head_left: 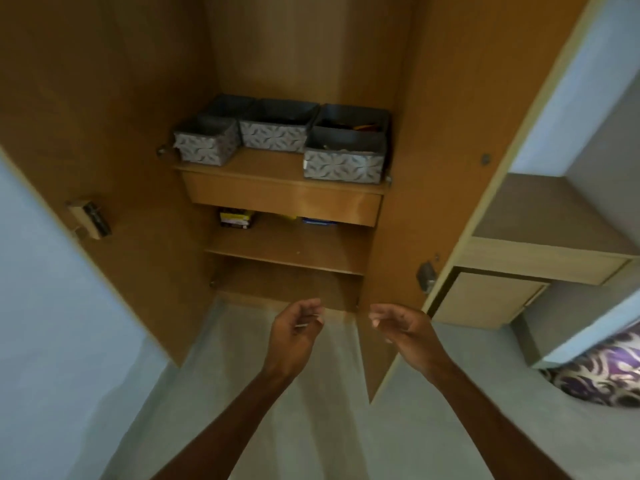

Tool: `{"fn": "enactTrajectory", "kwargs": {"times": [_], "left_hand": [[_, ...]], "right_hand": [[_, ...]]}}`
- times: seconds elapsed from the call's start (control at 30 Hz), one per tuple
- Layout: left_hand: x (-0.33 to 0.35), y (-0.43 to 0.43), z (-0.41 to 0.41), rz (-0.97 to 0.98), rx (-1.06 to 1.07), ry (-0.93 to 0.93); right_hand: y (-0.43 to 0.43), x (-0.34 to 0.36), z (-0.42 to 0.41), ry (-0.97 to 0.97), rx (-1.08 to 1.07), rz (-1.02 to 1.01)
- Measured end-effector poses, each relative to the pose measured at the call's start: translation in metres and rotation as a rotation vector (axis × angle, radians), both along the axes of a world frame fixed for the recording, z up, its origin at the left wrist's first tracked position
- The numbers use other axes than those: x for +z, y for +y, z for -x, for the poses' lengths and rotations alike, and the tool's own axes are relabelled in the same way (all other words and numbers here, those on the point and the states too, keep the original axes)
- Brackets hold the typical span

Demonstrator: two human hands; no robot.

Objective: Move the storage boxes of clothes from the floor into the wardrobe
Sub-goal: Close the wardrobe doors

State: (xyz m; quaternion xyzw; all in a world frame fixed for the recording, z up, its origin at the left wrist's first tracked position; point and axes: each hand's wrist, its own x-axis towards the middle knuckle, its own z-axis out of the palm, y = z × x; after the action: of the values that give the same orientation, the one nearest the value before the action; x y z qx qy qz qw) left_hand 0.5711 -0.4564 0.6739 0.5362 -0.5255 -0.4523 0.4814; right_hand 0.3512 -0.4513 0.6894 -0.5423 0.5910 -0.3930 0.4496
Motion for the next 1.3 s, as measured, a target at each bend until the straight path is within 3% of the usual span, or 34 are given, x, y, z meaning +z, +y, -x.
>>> {"fn": "enactTrajectory", "kwargs": {"times": [0.3,0.4,0.53,0.63,0.93,1.3], "left_hand": [[0.067,-0.036,0.189,0.111,-0.209,0.0],[0.093,-0.055,0.229,0.144,-0.204,-0.042],[0.122,-0.066,0.253,0.179,-0.126,0.036],[0.128,-0.066,0.252,0.196,-0.14,0.017],[0.114,-0.062,0.211,0.253,-0.15,-0.014],[0.095,-0.121,0.081,0.305,0.117,0.064]], "right_hand": [[-0.023,0.047,0.166,0.052,-0.174,0.145],[-0.056,0.064,0.194,0.09,-0.209,0.183],[-0.091,0.094,0.194,0.081,-0.114,0.181],[-0.093,0.108,0.178,0.044,0.002,0.231],[-0.102,0.097,0.147,0.032,0.074,0.293],[-0.167,0.086,0.032,-0.047,0.331,0.21]]}}
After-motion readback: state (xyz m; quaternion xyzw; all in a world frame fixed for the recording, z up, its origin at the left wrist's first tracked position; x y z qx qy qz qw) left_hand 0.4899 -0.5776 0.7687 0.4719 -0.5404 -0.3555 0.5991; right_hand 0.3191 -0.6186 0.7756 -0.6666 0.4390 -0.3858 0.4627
